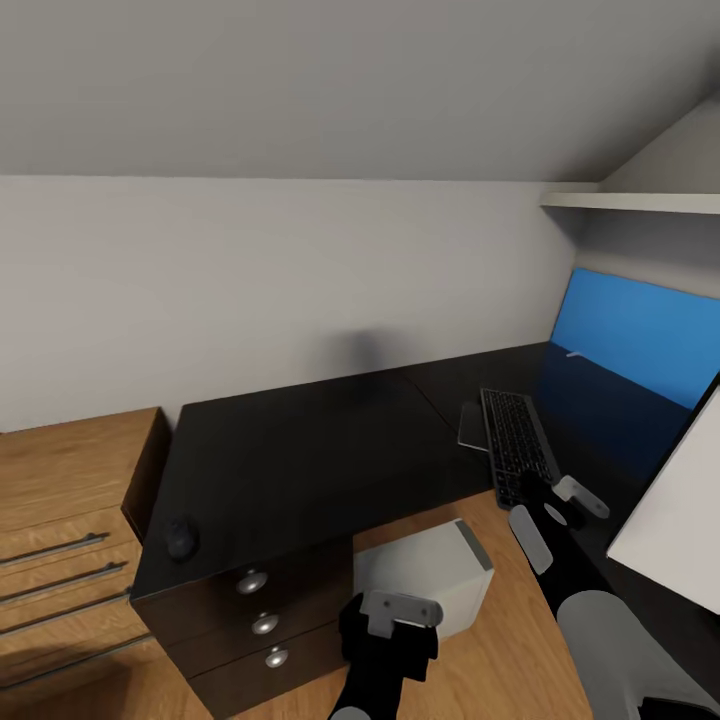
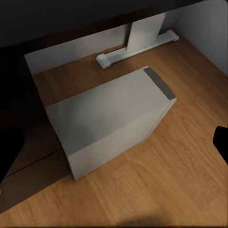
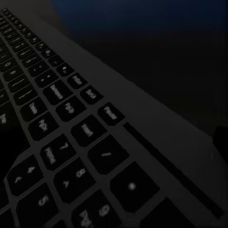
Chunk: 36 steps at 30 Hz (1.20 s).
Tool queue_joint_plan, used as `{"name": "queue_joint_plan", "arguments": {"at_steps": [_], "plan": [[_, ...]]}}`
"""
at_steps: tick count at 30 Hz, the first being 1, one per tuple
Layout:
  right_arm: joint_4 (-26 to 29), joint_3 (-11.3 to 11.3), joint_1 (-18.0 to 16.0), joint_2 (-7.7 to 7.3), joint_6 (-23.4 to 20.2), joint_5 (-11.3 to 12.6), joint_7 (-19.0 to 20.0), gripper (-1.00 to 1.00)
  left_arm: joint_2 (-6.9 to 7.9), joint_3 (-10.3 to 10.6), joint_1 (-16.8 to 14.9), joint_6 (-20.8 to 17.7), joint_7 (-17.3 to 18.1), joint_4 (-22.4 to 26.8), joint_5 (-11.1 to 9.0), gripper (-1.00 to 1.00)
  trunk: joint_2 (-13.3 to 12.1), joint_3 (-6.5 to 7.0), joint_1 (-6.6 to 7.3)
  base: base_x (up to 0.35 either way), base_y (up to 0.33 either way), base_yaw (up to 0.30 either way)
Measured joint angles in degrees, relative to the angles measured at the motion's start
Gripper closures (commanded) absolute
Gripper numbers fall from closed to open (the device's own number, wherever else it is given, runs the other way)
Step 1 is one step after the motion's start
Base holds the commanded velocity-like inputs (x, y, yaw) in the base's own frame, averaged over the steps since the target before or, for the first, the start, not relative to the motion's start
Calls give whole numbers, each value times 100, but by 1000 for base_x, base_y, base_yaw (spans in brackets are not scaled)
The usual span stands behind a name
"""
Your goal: In the bedroom, organize the workspace by keeping the computer under the desk, ensuring the monitor is on the desk, placing the keyboard on the desk next to the monitor, placing the mouse on the desk next to the keyboard, moving the folder from the swivel chair onto the desk next to the mouse, stacking the notebook on top of the folder with the pen on top of the notebook, and positioning the swivel chair next to the desk.
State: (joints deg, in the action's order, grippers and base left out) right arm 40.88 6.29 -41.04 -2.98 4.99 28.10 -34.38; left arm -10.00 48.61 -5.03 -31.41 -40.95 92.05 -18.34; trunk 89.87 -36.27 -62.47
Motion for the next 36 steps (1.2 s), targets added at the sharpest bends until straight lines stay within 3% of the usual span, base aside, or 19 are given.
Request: {"name": "queue_joint_plan", "arguments": {"at_steps": [36], "plan": [[-21,-1,0,-3,21,-37,-16,-100,0,130,1,-1,8,-85,1,-100,1,0,2,-18,59,0]]}}
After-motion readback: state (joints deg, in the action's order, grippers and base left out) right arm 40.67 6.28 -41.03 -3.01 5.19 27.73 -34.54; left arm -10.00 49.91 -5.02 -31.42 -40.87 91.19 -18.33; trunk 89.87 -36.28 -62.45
